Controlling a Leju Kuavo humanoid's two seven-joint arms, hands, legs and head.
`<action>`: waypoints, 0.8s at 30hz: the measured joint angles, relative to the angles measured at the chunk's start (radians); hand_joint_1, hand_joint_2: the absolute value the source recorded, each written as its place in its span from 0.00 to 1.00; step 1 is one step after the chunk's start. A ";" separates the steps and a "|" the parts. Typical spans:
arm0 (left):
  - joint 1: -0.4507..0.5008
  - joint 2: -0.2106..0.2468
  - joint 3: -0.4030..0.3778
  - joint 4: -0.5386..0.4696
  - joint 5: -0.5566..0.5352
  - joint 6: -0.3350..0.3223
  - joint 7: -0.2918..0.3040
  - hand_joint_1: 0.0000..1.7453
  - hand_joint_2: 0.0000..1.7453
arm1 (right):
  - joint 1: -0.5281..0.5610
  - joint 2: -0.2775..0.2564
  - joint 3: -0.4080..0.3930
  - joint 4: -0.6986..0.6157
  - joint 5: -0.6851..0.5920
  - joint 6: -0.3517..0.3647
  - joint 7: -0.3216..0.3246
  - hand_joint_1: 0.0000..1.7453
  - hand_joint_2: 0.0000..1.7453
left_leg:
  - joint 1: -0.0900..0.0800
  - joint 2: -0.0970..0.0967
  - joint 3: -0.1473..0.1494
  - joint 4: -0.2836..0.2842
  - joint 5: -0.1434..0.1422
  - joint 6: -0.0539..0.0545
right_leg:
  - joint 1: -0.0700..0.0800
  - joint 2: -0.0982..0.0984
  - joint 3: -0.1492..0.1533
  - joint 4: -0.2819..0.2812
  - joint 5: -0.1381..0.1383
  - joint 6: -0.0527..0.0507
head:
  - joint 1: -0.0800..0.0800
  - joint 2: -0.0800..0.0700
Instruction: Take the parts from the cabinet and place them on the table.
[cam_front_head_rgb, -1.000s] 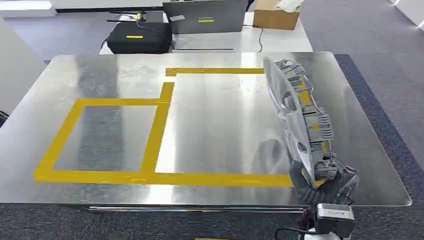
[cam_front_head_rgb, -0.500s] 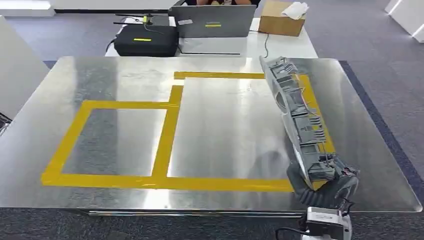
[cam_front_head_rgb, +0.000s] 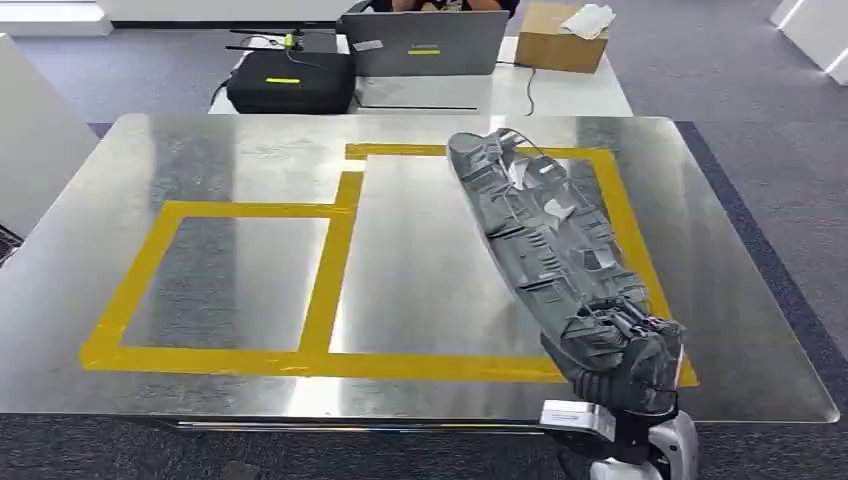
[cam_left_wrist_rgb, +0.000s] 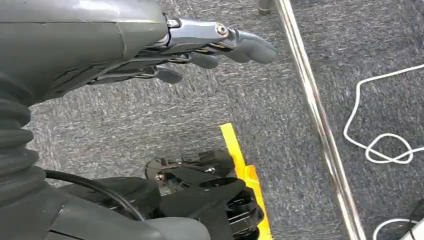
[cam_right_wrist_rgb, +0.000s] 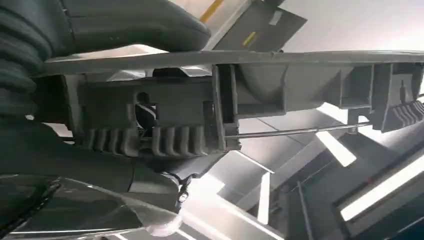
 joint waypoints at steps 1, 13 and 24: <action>0.000 0.000 0.000 0.000 -0.005 0.000 0.000 0.00 1.00 | -0.009 -0.004 0.005 0.005 0.037 0.003 0.020 1.00 1.00 | 0.001 0.000 0.000 0.000 0.000 0.000 | 0.001 0.000 0.000 0.000 0.000 0.000 | 0.000 0.000; -0.049 0.004 -0.029 0.000 -0.079 -0.016 0.064 0.00 1.00 | -0.309 -0.102 0.238 0.240 0.421 0.206 0.281 1.00 1.00 | 0.002 -0.002 -0.001 0.000 0.004 -0.001 | 0.001 -0.002 -0.003 0.005 0.001 -0.001 | 0.000 0.000; -0.069 0.005 -0.049 0.000 -0.102 -0.018 0.130 0.00 1.00 | -0.538 -0.096 0.362 0.570 0.452 0.277 0.363 1.00 1.00 | 0.002 -0.003 -0.002 0.000 0.005 -0.002 | 0.001 -0.002 -0.003 0.005 0.001 -0.001 | 0.000 0.000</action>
